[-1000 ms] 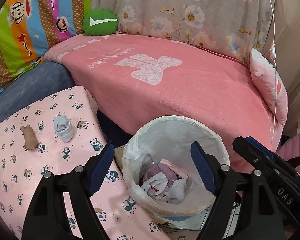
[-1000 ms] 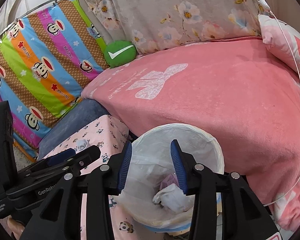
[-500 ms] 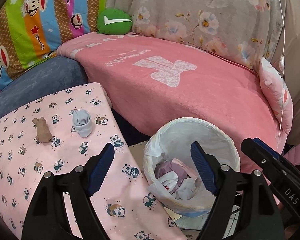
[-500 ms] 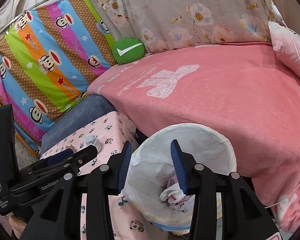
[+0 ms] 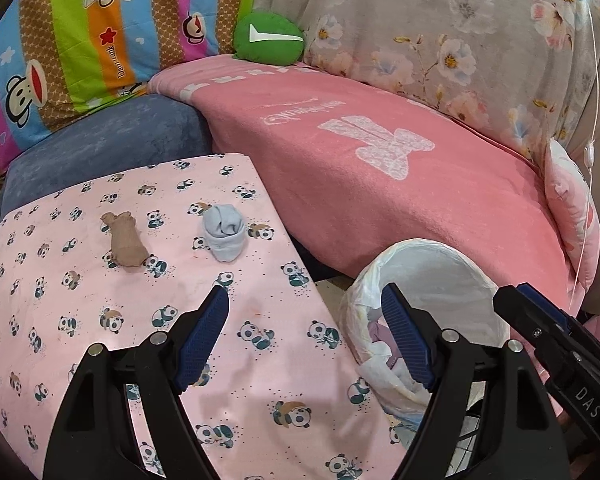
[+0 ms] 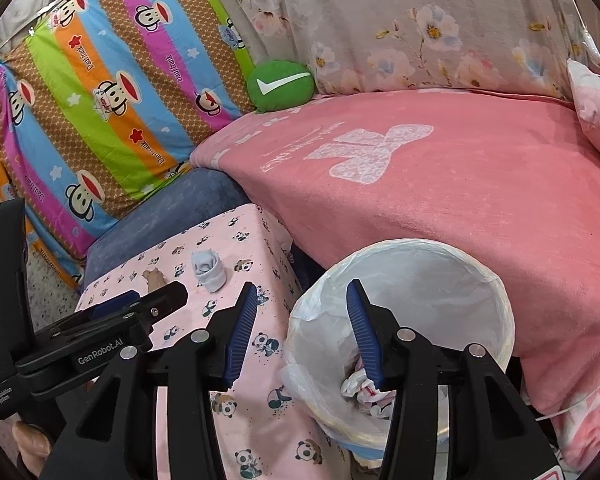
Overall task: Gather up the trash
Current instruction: 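Move both tools back to the tan sock and light blue sock, then grasp the tan sock with the left tool while the right tool grasps the light blue sock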
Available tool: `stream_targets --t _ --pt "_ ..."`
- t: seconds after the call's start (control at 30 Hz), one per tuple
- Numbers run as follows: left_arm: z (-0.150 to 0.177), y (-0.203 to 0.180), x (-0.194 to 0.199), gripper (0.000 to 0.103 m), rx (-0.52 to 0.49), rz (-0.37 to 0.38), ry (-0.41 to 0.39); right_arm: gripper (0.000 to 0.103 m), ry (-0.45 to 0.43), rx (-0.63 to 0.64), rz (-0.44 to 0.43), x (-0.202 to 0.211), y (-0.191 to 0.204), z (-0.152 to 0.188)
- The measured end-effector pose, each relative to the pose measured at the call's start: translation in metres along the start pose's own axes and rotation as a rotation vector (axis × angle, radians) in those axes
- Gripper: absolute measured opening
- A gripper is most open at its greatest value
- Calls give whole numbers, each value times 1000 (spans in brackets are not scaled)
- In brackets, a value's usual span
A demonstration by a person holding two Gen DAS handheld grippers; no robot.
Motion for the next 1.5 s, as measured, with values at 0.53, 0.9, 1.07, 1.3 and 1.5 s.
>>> stream_targets --t 0.53,0.9,1.07,1.3,1.5 --pt "15 117 -13 83 127 -154 50 55 81 117 -52 -60 84 18" --pt "3 179 -64 84 176 -192 105 58 160 173 -67 -148 138 24" --pt "-2 195 -92 84 199 -179 136 58 174 179 -62 -188 150 18" --pt "-1 205 -115 76 242 -136 147 59 205 152 -50 -233 152 17" --pt "4 203 -120 35 258 -72 161 41 243 157 -59 -254 150 20"
Point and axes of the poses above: each gripper's, at about its wrist camera, not at the fingertips, and x roughly against the way its jaws point, y to its left, z to its underside, the point moved 3 cm from there along -x, roughly the way its jaws point, and after that the axes turned 6 degrees about -x, right-handed, at the moved point
